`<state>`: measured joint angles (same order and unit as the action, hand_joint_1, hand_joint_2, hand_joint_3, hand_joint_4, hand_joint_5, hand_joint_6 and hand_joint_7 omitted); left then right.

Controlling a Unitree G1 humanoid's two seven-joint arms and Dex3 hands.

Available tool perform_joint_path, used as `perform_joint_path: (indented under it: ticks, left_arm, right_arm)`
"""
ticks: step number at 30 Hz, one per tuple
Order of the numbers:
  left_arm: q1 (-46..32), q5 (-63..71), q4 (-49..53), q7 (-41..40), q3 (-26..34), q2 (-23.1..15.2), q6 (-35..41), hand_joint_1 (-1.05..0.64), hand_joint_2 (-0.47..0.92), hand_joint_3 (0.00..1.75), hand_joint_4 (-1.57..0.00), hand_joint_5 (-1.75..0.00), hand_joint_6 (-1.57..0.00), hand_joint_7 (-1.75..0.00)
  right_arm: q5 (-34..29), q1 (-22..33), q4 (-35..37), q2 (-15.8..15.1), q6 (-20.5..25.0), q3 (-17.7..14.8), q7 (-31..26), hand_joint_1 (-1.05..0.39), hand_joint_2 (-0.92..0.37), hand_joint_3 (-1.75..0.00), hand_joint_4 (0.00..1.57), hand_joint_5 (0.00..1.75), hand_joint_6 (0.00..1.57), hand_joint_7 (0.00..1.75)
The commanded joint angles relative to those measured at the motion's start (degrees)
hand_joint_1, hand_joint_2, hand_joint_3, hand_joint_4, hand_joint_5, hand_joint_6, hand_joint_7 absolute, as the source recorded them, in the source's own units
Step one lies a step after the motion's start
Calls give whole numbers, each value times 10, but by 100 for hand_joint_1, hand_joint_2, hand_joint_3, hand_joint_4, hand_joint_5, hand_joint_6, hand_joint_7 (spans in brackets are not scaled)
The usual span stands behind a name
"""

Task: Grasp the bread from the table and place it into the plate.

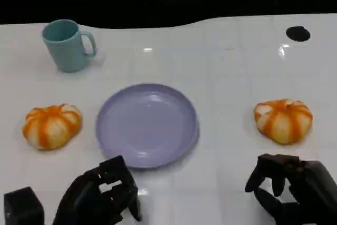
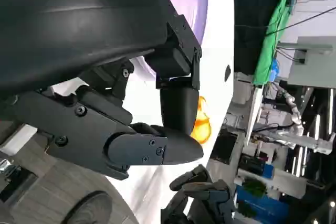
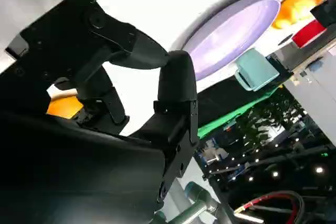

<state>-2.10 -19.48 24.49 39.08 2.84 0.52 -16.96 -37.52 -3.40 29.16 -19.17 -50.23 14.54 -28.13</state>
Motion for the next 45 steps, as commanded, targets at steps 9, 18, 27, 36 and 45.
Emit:
perform_joint_path:
  ticks: [9,18,27,36,45]
  left_arm:
    - [3,0,2,0,5,-10,-1,-61,81,42,-78,-175,-72,-147]
    - [4,1,2,0,4,-11,-1,-61,81,42,-78,-175,-72,-147]
    - [7,1,10,2,6,-11,-10,-62,81,42,-78,-175,-72,-147]
    - [6,2,9,1,5,-12,-9,-62,83,40,-78,-175,-71,-147]
    - [7,3,13,0,6,-13,-12,-61,83,39,-78,-175,-71,-147]
  right_arm:
    - [-2,-2,-1,-3,2,-3,-2,-17,-43,-117,88,175,72,138]
    - [5,-2,2,-2,-2,-3,2,-18,-43,-117,88,175,72,138]
    - [2,-3,3,-2,-3,-3,-2,-17,-42,-118,88,175,72,138]
    - [-18,-2,-14,-9,4,-14,-23,-18,-50,-93,84,132,87,82]
    - [-46,-6,-48,-20,31,-25,-38,-28,-61,-58,67,117,83,49]
